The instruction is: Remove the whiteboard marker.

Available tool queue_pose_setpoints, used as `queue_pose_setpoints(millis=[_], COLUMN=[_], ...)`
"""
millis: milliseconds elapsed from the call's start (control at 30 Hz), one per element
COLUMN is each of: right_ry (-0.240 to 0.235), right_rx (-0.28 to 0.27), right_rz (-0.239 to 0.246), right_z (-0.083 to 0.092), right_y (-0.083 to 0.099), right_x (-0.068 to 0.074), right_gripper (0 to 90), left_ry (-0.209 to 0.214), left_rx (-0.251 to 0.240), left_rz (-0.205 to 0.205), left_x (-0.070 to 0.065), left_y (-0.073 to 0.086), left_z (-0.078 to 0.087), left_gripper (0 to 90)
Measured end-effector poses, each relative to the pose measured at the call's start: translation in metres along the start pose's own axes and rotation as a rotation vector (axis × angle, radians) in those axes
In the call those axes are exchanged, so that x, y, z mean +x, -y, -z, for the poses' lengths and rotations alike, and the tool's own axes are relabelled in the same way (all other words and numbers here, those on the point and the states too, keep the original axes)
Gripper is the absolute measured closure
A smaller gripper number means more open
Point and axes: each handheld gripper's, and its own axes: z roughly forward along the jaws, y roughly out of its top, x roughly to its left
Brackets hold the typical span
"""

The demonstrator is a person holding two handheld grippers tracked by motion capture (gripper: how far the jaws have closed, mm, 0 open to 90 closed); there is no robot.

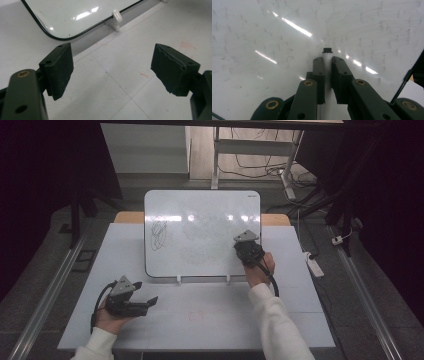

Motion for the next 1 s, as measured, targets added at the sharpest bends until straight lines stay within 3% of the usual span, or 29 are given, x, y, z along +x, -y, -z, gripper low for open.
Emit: queue_pose_setpoints(millis=[200,533,667,833,1000], right_ry=[-0.013,-0.09,-0.151,-0.244,-0.318], right_rx=[-0.061,-0.182,-0.21,-0.24,-0.259], right_rz=[-0.021,-0.065,-0.084,-0.114,-0.094], right_z=[0.012,0.044,0.053,0.06,0.065], right_y=[0.007,0.017,0.021,0.026,0.025], right_x=[-0.003,-0.003,0.003,0.015,0.031], right_gripper=[81.0,81.0,81.0,81.0,80.9], left_ry=[-0.002,0.012,0.038,0.13,0.198], left_rx=[-0.004,-0.029,-0.044,-0.056,-0.056], left_rz=[0.004,0.012,0.003,-0.024,-0.064], left_x=[0.0,-0.003,-0.009,-0.029,-0.051], left_y=[0.0,-0.004,-0.011,-0.033,-0.055], left_z=[0.001,0.002,0.001,-0.01,-0.021], left_gripper=[19.2,19.8,20.2,21.6,23.8])
